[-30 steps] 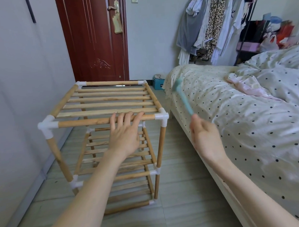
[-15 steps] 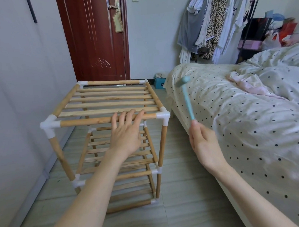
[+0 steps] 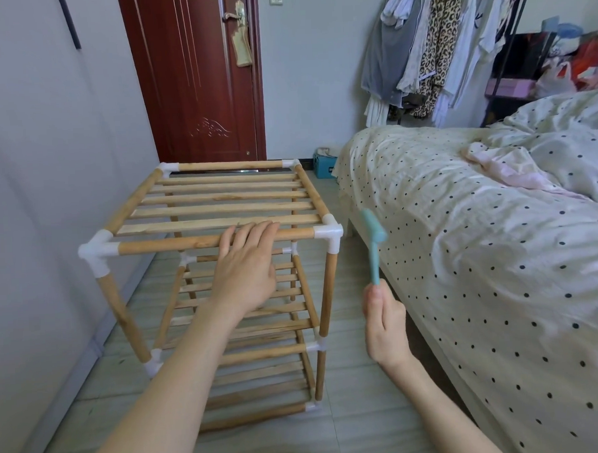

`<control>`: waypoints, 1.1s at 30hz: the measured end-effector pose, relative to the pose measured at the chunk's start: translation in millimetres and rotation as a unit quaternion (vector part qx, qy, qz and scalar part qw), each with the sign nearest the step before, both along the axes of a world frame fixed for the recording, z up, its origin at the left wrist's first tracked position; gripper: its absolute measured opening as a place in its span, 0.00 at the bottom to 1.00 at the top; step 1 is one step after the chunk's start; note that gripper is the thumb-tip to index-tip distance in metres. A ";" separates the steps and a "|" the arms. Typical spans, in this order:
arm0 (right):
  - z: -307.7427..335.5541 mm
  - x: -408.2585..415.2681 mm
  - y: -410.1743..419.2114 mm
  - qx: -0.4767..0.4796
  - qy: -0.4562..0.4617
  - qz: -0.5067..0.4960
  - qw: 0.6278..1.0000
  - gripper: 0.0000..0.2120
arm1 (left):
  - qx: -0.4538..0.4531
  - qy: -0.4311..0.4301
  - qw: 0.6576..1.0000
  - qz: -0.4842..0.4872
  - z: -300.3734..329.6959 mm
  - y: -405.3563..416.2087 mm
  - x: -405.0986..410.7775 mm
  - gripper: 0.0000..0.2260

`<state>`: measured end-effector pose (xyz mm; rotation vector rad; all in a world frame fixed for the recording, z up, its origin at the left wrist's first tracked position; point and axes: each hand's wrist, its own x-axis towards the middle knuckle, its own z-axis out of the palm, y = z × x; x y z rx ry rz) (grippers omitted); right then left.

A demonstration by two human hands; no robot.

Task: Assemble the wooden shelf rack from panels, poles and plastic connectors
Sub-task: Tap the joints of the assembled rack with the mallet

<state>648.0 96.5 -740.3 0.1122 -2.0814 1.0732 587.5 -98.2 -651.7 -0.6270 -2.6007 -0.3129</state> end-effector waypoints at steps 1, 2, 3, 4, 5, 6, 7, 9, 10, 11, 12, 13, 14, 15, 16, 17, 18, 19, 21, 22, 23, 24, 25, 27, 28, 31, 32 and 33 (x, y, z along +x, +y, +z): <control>-5.5 -1.8 -0.6 -0.011 0.031 0.011 0.999 0.15 | -0.002 0.002 1.000 -0.002 -0.5 -0.5 0.2 0.28; -13.0 -4.4 -0.7 -0.018 0.033 0.020 0.999 0.15 | -0.003 0.007 1.000 -0.003 -1.2 -0.5 -0.2 0.27; -18.7 -7.1 -1.2 -0.022 -0.009 0.021 0.999 0.16 | -0.004 0.012 1.000 -0.004 -1.3 -0.4 -1.0 0.27; -23.4 -10.0 -1.8 -0.024 -0.078 0.024 0.996 0.17 | -0.007 0.014 1.000 -0.003 -1.0 -0.6 -1.1 0.27; -28.9 -11.6 -0.5 -0.033 -0.134 0.018 0.990 0.18 | -0.012 0.012 1.000 -0.001 -1.3 -0.6 -0.2 0.28; -32.4 -12.5 0.1 -0.044 -0.129 0.007 0.991 0.18 | -0.015 0.011 1.000 0.003 -2.3 0.1 -0.6 0.28; -32.7 -14.3 -0.6 -0.057 -0.075 -0.002 0.996 0.19 | -0.015 0.013 1.000 0.006 -3.2 1.4 -2.5 0.28; -28.2 -16.7 -3.4 -0.085 0.040 0.017 0.995 0.16 | -0.015 0.010 1.000 0.016 -4.1 3.0 -4.7 0.28; -25.2 -19.0 -4.1 -0.083 0.066 0.035 0.994 0.15 | -0.015 0.012 1.000 0.019 -4.8 3.6 -5.6 0.28; -21.6 -21.9 -5.5 -0.078 0.055 0.045 0.994 0.16 | -0.018 0.019 0.999 0.019 -5.4 3.9 -7.5 0.29; -18.5 -24.0 -7.3 -0.071 0.002 0.044 0.996 0.17 | -0.020 0.023 0.999 0.021 -5.8 4.0 -8.0 0.29; -16.4 -25.6 -8.2 -0.072 -0.062 0.045 0.994 0.18 | -0.021 0.023 0.999 0.022 -5.9 4.0 -7.4 0.29; -16.1 -26.8 -7.7 -0.075 -0.086 0.036 0.993 0.18 | -0.020 0.021 0.999 0.022 -6.6 4.2 -6.9 0.29; -15.8 -27.0 -8.1 -0.077 -0.051 0.021 0.996 0.17 | -0.018 0.022 0.999 0.021 -7.7 4.3 -7.0 0.29; -15.9 -27.5 -8.9 -0.074 0.016 0.012 0.997 0.16 | -0.017 0.025 0.999 0.020 -7.6 4.7 -7.9 0.29; -15.5 -26.7 -9.6 -0.070 0.069 0.014 0.995 0.15 | -0.016 0.025 0.999 0.020 -7.6 4.7 -8.3 0.29; -16.5 -26.5 -10.6 -0.065 0.093 0.020 0.993 0.15 | -0.020 0.025 0.999 0.021 -7.6 4.4 -8.8 0.29; -16.4 -27.4 -12.1 -0.071 0.078 0.020 0.994 0.16 | -0.025 0.025 0.999 0.020 -7.6 3.9 -9.5 0.29; -14.5 -29.8 -16.6 -0.111 -0.051 0.008 0.993 0.22 | -0.027 0.026 0.999 0.019 -7.3 2.9 -9.3 0.30; -13.6 -30.9 -17.4 -0.134 -0.088 -0.004 0.987 0.24 | -0.027 0.024 0.999 0.018 -7.6 3.1 -8.1 0.30; -13.1 -31.4 -18.0 -0.154 -0.073 -0.015 0.985 0.25 | -0.027 0.023 0.999 0.017 -8.3 3.4 -7.6 0.29; -11.6 -31.8 -19.6 -0.179 -0.028 -0.011 0.983 0.24 | -0.026 0.025 0.999 0.015 -8.6 3.9 -8.3 0.29; -9.7 -30.4 -21.1 -0.204 0.020 0.004 0.979 0.23 | -0.025 0.026 0.999 0.015 -9.3 3.9 -8.1 0.29; -6.4 -29.7 -22.9 -0.207 0.041 0.041 0.977 0.21 | -0.027 0.029 0.999 0.015 -9.0 4.2 -9.1 0.29; -6.4 -30.5 -24.1 -0.195 -0.002 0.051 0.979 0.24 | -0.029 0.030 0.999 0.015 -8.8 3.9 -9.3 0.30; -8.7 -27.9 -25.3 -0.181 -0.105 0.057 0.976 0.25 | -0.026 0.026 0.999 0.015 -8.9 4.2 -7.2 0.30; -9.1 -26.4 -25.7 -0.180 -0.066 0.061 0.980 0.24 | -0.024 0.028 0.999 0.014 -9.0 4.5 -7.5 0.30; -10.4 -23.9 -25.2 -0.180 -0.014 0.073 0.981 0.21 | -0.023 0.028 0.999 0.013 -9.3 4.5 -7.4 0.30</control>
